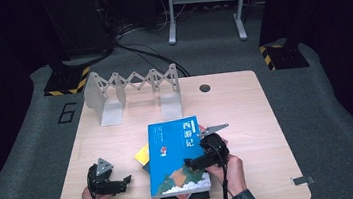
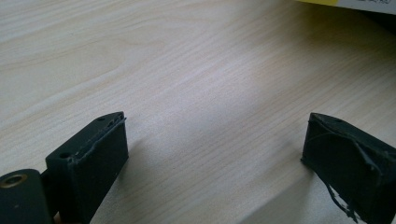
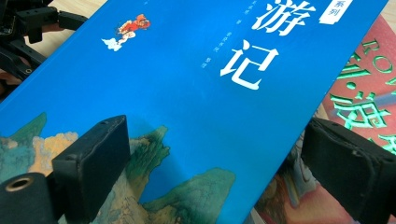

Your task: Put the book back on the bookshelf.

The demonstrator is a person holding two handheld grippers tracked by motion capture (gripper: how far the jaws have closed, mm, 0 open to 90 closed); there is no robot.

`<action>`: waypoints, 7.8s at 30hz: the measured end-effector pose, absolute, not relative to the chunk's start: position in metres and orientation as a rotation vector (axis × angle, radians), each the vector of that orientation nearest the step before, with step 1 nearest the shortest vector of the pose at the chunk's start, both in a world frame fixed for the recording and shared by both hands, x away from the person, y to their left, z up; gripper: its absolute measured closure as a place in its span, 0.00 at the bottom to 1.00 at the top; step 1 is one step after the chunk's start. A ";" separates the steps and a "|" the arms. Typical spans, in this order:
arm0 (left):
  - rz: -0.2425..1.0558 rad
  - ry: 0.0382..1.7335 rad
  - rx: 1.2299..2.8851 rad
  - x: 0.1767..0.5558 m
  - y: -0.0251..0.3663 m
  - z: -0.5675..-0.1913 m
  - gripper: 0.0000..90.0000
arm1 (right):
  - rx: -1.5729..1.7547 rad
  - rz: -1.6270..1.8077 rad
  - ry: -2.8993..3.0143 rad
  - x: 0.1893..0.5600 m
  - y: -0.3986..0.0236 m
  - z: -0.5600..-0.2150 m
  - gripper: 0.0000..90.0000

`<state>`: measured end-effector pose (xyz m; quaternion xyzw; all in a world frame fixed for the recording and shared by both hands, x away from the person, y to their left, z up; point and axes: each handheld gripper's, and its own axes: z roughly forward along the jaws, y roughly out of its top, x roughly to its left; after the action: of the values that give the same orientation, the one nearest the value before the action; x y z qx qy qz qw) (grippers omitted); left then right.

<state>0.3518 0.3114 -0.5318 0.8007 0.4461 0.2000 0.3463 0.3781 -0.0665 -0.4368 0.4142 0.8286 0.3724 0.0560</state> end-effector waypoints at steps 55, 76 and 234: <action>0.348 1.277 1.978 0.361 0.313 -0.490 0.00 | 1.278 1.219 2.527 0.357 -0.059 -0.442 0.13; 0.237 1.252 1.910 0.398 0.280 -0.443 0.00 | 1.311 1.208 2.484 0.355 -0.051 -0.442 0.11; 0.149 1.093 2.129 0.451 0.245 -0.403 0.26 | 1.301 1.245 2.509 0.368 -0.014 -0.447 0.11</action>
<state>0.4506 0.2453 -0.4026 0.8272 0.4246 0.0578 0.3633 0.3677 -0.0140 -0.4466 0.4210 0.8122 0.4029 0.0266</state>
